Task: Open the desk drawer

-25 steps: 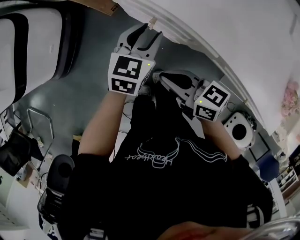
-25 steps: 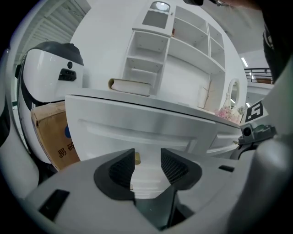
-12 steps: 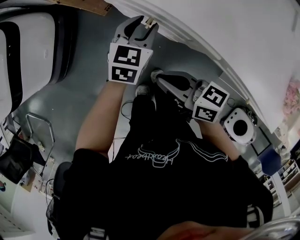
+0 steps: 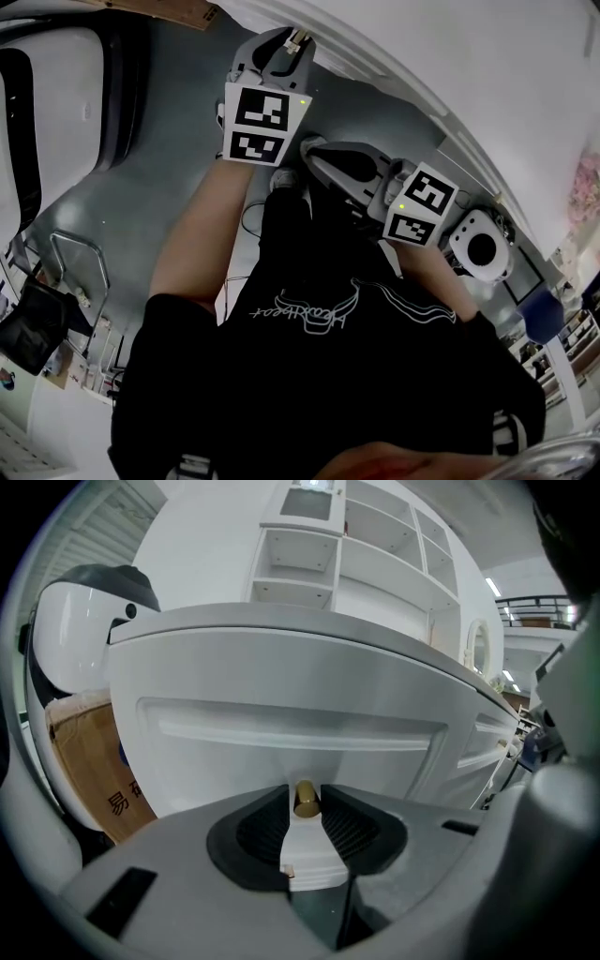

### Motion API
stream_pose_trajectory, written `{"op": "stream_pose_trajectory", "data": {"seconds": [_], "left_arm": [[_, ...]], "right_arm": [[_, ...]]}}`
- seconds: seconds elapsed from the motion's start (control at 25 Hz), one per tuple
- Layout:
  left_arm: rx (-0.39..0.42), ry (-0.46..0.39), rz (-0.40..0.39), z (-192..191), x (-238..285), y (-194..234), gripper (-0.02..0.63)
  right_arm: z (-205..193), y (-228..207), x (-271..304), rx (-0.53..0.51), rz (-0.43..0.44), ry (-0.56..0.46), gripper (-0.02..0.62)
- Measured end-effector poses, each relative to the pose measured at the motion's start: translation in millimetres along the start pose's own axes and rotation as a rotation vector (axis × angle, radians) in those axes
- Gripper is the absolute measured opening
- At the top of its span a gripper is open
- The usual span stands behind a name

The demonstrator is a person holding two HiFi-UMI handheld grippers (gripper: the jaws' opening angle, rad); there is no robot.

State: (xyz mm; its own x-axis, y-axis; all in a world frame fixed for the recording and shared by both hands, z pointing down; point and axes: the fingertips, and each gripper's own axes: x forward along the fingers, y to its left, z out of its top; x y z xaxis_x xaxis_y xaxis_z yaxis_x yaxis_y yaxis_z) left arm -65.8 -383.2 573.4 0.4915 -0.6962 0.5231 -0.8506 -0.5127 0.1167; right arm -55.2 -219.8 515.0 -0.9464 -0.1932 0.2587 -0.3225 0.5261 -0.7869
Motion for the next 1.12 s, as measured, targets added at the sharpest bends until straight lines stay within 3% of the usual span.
{"op": "stream_pose_trajectory", "data": {"seconds": [0.24,1.12], "left_arm": [[-0.02,-0.015,0.019,0,0,-2,0.091],[0.007,0.025,-0.033,-11,-13,-4,0.086]], "right_arm": [[-4,3,-3,0.003,-0.015,-0.015,0.005],[-30,18,-10,0.003,-0.086,-0.049,0.005]]}}
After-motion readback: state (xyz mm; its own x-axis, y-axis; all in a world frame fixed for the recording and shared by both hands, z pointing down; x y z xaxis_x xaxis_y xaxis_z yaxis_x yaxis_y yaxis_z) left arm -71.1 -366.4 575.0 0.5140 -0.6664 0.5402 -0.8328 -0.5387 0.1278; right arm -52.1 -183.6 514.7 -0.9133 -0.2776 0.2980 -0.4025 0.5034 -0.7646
